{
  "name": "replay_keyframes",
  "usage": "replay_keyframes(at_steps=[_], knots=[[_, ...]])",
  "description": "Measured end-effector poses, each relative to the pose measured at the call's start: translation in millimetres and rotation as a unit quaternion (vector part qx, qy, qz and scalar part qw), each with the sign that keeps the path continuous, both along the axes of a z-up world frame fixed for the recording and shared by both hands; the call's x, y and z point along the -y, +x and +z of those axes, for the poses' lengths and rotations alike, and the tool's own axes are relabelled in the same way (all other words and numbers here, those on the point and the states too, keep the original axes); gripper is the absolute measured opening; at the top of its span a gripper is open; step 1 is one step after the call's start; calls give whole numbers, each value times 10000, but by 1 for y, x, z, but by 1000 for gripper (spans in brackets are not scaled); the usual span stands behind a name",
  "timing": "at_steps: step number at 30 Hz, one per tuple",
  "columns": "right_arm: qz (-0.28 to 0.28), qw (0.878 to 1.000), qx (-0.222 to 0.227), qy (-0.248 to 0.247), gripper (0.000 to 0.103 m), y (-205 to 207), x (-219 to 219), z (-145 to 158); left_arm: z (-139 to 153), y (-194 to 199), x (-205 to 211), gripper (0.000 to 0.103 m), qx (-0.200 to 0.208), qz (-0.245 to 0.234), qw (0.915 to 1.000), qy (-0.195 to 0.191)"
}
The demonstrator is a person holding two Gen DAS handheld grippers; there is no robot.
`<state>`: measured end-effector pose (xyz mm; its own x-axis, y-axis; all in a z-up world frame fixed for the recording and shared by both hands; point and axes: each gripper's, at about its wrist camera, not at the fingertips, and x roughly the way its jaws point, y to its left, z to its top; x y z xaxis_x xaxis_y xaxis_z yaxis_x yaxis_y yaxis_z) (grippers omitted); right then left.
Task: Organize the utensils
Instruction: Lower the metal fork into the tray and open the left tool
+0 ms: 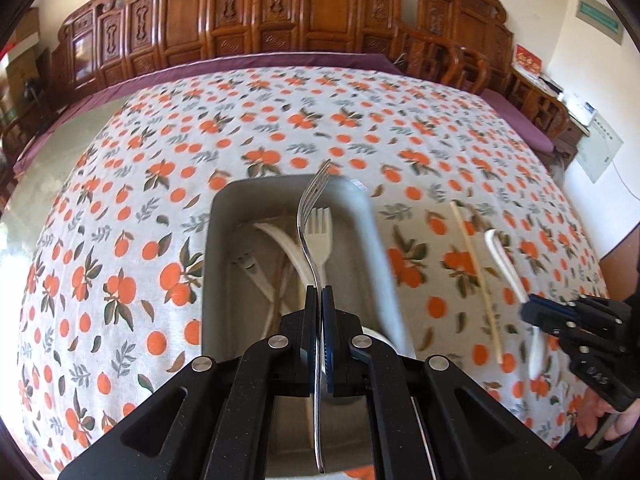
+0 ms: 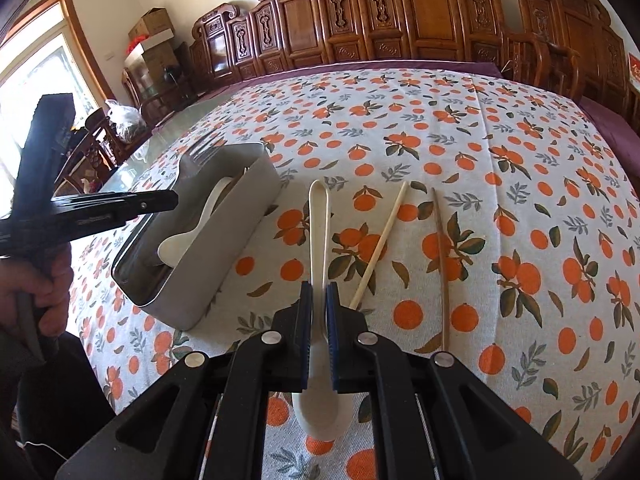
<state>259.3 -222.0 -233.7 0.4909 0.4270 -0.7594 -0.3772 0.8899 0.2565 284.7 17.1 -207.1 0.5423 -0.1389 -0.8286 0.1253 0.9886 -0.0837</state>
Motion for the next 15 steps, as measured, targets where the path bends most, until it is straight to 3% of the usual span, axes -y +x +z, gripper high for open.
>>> replay_keyframes(at_steps=[7,15], knots=[[46,10000,-40,-31,8,8,-4,-5,-24,8,-9,2,-197,194,9992,301],[37,10000,-39,-39,8,8,-4,-5,-30,13,-13,2,-303,346,9981,409]])
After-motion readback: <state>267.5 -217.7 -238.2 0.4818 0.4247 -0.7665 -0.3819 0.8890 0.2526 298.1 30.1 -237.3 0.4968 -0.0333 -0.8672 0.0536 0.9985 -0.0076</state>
